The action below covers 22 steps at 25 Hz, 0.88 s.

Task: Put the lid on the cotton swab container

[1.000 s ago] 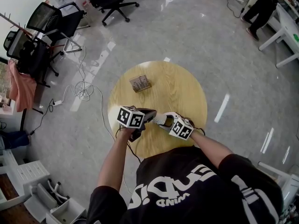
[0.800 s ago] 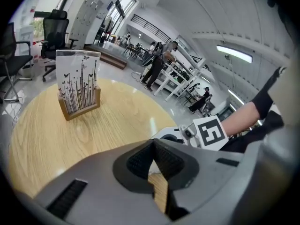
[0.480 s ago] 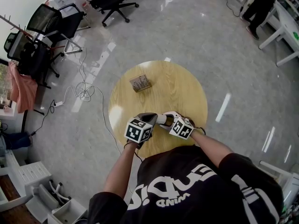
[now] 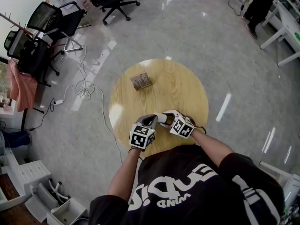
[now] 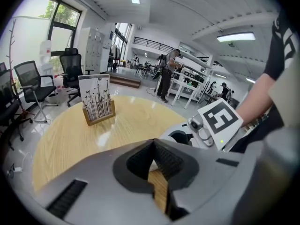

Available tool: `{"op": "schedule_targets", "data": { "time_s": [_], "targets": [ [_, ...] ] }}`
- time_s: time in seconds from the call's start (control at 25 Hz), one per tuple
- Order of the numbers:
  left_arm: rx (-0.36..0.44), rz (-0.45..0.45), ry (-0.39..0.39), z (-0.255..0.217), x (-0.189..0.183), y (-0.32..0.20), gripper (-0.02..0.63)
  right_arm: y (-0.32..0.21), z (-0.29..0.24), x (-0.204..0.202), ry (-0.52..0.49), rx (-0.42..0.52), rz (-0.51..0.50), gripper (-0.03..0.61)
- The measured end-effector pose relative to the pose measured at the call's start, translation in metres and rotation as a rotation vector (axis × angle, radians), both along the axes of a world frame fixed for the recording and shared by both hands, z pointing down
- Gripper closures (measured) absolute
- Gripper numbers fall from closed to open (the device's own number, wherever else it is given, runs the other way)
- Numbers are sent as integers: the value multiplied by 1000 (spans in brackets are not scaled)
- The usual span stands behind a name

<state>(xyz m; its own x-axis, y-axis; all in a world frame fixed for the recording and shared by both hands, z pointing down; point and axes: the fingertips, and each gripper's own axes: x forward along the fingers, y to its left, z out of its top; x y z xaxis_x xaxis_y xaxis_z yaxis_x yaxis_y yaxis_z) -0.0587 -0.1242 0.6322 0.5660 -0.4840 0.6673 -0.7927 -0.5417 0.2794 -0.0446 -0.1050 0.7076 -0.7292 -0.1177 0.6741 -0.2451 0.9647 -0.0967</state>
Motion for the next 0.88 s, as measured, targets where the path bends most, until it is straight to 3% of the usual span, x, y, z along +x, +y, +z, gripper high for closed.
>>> {"op": "schedule_targets", "data": {
  "time_s": [0.88],
  "targets": [
    [12, 37, -48, 5, 0, 4, 606, 2, 1, 0, 8, 3, 3, 379]
  ]
}}
